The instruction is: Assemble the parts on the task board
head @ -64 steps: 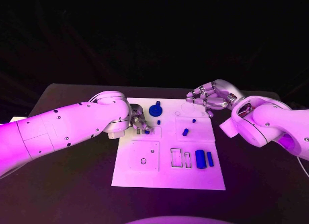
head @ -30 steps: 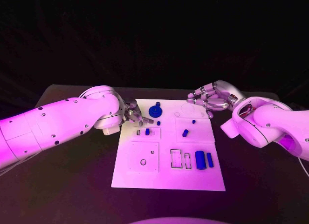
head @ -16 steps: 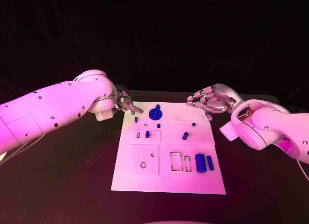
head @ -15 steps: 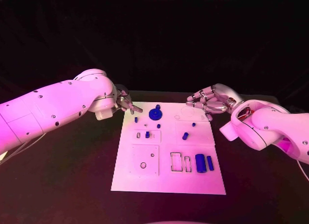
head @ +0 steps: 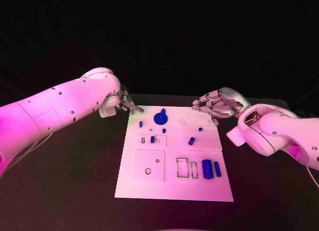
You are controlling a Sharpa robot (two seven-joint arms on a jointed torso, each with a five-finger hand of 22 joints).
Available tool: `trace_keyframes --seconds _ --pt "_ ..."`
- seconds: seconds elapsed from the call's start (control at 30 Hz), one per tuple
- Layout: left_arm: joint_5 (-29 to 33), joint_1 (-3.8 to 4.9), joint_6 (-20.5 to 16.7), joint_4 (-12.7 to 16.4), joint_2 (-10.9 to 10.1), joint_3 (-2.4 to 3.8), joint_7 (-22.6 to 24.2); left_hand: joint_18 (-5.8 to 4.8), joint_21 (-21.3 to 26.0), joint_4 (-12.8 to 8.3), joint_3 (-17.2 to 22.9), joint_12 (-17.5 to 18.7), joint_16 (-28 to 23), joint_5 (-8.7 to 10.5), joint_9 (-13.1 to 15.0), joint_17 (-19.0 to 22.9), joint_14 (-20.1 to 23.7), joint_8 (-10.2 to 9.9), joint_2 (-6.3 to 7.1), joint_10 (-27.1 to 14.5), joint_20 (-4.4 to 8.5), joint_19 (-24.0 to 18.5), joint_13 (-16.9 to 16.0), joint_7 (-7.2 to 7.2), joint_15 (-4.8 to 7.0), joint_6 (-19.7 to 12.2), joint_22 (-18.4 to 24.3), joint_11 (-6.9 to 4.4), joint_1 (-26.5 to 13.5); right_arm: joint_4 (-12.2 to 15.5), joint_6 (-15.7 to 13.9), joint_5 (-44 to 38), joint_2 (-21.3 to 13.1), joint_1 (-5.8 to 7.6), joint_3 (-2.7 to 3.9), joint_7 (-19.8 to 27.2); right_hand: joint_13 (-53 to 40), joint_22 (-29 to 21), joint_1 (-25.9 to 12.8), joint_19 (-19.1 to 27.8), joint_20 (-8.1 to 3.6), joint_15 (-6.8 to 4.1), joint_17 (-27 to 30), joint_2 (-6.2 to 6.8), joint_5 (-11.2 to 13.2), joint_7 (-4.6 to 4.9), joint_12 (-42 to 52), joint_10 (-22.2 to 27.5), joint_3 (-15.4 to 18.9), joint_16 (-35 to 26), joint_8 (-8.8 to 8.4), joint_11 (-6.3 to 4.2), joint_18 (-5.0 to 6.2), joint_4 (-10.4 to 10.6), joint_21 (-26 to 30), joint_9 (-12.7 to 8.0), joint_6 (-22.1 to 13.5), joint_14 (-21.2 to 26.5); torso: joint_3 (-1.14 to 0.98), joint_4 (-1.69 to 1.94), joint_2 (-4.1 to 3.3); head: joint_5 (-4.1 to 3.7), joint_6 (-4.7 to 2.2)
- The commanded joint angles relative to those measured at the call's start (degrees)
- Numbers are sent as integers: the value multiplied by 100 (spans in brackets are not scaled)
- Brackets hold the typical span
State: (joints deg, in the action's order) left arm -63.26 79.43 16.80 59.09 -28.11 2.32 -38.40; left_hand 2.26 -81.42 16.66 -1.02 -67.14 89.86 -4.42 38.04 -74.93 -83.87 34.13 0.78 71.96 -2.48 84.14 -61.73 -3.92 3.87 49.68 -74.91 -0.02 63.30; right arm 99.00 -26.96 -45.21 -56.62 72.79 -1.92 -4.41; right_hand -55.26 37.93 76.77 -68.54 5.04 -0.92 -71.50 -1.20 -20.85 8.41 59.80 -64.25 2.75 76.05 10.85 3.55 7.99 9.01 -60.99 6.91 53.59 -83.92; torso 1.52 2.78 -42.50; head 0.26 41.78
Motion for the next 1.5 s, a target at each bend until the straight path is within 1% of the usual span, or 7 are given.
trace_keyframes --seconds 0.03,0.2,0.33,0.53,0.83,1.03,1.5 --pt "-268 11 307 -73 69 -16 170 45 -18 10 -45 -47 14 40 -8 -1507 -613 -21 -34 62 -39 17 -19 -4 -39 41 -504 -2 -21 -10 15 -102 11 -4 0 34 9 -19 23 51 -12 -7 8 -17 -32 2 -39 51 5 -14 -15 -7 121 33 30 -8 -31 -172 1 -5 -2 -16 27" --pt "-154 6 427 -154 131 -72 228 46 -15 10 -62 -64 14 41 -11 -1507 -613 -17 -57 76 -37 15 -35 1 -37 58 -500 -6 -19 -19 11 -106 25 -4 0 29 9 -19 23 51 -12 -7 8 -17 -32 2 -39 51 5 -14 -15 -7 121 33 30 -8 -31 -172 -3 1 4 -25 31" --pt "-106 -8 489 -176 164 -106 263 48 -10 8 -69 -65 14 39 -13 -1507 -613 -17 -78 76 -36 13 -34 3 -35 65 -496 -8 -12 -24 12 -106 33 -4 0 26 9 -19 23 51 -12 -7 8 -17 -32 2 -39 51 5 -14 -15 -7 121 33 30 -8 -31 -172 9 4 -2 -36 49" --pt "-42 -38 569 -174 218 -135 318 46 -14 2 -83 -80 14 34 -17 -1507 -613 -13 -129 85 -33 17 -47 10 -30 83 -504 -14 27 -32 3 -110 48 -4 0 23 13 -23 33 50 -11 -6 8 -26 -46 4 -40 56 1 -16 -14 -6 122 35 35 -9 -34 -171 2 3 7 -30 62" --pt "-15 -48 624 -136 235 -149 373 42 -25 -1 -98 -105 14 30 -19 -1507 -613 -4 -180 104 -28 26 -72 20 -25 108 -520 -22 75 -52 -13 -126 64 -4 0 -13 9 -15 40 45 -10 -5 -2 -35 -58 5 -35 54 -2 -10 -13 -5 120 38 32 -9 -35 -174 -2 13 11 -30 76" --pt "5 -49 703 -116 237 -151 379 40 -34 -5 -107 -124 14 25 -19 -1507 -613 3 -211 120 -25 33 -91 26 -20 123 -532 -27 110 -57 -7 -127 68 -4 0 -20 9 -15 40 45 -10 -5 -2 -35 -58 5 -35 54 -2 -10 -13 -5 120 38 32 -9 -35 -174 -6 4 7 -24 79" --pt "11 -59 943 -110 247 -165 356 35 -45 -23 -136 -163 14 1 -20 -1507 -613 19 -286 149 -11 45 -129 44 -6 159 -555 -44 302 -52 24 -128 69 -4 0 -34 -5 -14 46 42 -9 -5 -9 -42 -76 5 -18 41 -4 -5 -9 -5 120 42 34 -8 -32 -176 -4 10 7 -11 93"
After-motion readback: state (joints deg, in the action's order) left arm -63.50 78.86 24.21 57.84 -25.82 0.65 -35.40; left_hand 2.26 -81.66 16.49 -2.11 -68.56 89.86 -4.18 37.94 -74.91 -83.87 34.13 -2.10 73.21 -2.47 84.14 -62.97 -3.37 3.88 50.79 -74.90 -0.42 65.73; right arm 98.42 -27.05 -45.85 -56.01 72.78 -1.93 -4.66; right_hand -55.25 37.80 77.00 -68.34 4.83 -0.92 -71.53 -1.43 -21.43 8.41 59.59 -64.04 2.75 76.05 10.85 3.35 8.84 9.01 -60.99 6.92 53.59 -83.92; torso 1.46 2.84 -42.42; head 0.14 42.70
